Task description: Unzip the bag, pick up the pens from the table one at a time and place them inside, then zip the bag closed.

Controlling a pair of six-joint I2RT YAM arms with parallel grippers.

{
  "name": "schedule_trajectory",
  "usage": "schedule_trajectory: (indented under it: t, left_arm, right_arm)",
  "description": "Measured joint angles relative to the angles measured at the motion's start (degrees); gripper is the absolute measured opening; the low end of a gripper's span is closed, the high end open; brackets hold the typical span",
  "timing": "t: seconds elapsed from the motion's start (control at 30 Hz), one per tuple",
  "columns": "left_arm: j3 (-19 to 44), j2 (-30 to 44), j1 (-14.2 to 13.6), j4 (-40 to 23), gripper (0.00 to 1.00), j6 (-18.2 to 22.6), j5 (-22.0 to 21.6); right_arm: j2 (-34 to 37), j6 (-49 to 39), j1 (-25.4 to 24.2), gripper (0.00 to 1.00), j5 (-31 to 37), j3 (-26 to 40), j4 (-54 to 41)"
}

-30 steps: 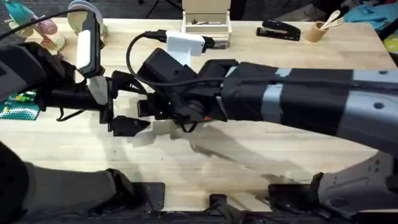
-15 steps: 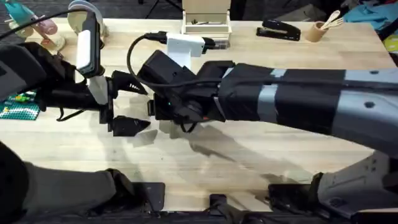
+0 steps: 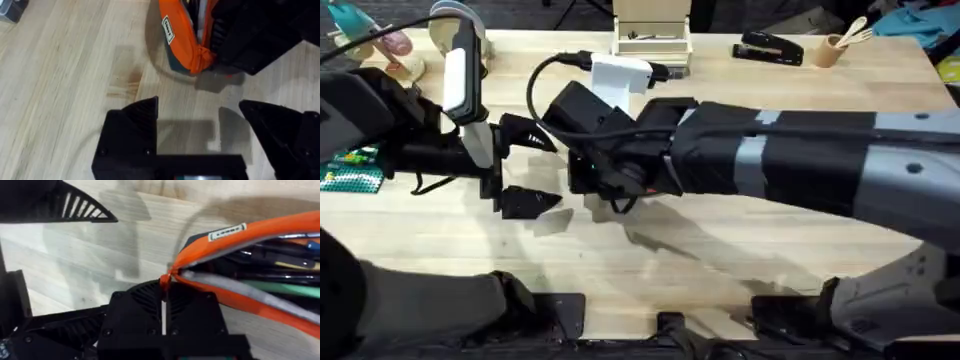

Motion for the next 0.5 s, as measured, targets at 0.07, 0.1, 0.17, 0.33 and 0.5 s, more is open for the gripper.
schedule_trajectory:
  t: [0.07,0.1,0.17,0.33,0.5]
  left_arm:
    - [0.0,0.0,0.0,0.0,0.993,0.0,0.0]
    - [0.0,0.0,0.0,0.0,0.993,0.0,0.0]
    - [0.0,0.0,0.0,0.0,0.993,0.0,0.0]
    - [0.0,0.0,0.0,0.0,0.993,0.0,0.0]
    - [0.0,0.0,0.0,0.0,0.993,0.1,0.0]
  right_arm:
    - [0.0,0.1,0.0,0.033,0.0,0.0,-0.6]
    - [0.0,0.2,0.0,0.033,0.0,0.0,-0.7]
    - [0.0,0.2,0.0,0.032,0.0,0.0,-0.7]
    - [0.0,0.0,0.0,0.032,0.0,0.0,-0.7]
    - [-0.7,-1.5,-0.1,0.032,0.0,0.0,-0.8]
